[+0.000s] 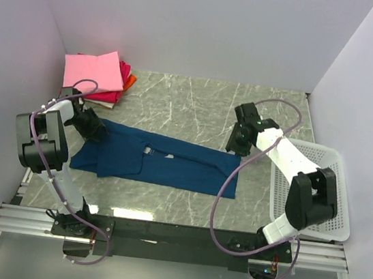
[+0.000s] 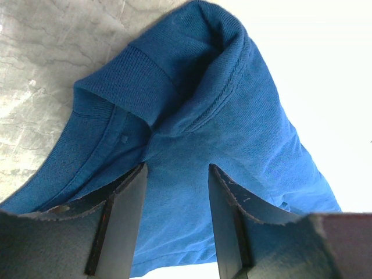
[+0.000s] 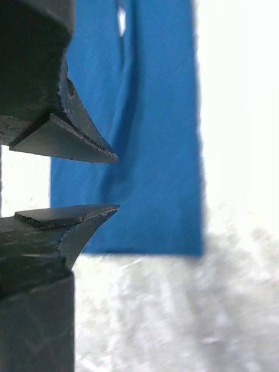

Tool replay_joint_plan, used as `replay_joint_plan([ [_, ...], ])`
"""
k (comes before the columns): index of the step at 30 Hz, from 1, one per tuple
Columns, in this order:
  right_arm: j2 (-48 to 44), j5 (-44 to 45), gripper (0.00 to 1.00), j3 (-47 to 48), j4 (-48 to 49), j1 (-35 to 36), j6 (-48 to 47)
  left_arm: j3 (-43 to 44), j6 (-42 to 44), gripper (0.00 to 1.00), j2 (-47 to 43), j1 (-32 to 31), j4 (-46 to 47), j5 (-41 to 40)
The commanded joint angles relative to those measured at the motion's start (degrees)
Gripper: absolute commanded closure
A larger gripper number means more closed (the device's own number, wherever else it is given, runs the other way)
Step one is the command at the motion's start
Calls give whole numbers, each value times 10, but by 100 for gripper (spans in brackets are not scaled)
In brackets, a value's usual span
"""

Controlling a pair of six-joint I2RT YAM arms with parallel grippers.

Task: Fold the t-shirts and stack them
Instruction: Fold the tshirt

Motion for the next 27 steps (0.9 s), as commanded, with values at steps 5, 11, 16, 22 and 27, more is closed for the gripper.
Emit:
replay_joint_plan([
  [5, 117, -30, 58, 89, 38, 25, -10, -7, 16, 47, -1, 4, 31, -21],
  [11, 157, -44, 58, 96, 44, 62, -6, -9, 17, 47, -4, 4, 30, -22],
  [16, 146, -45, 58, 65, 53, 82, 3, -9, 18, 47, -4, 4, 31, -21],
  [22, 135, -46, 58, 38, 53, 96, 11, -12, 18, 47, -1, 5, 32, -20],
  [27, 121, -42, 58, 27, 48, 101, 15, -10, 18, 47, 3, 6, 29, -27],
])
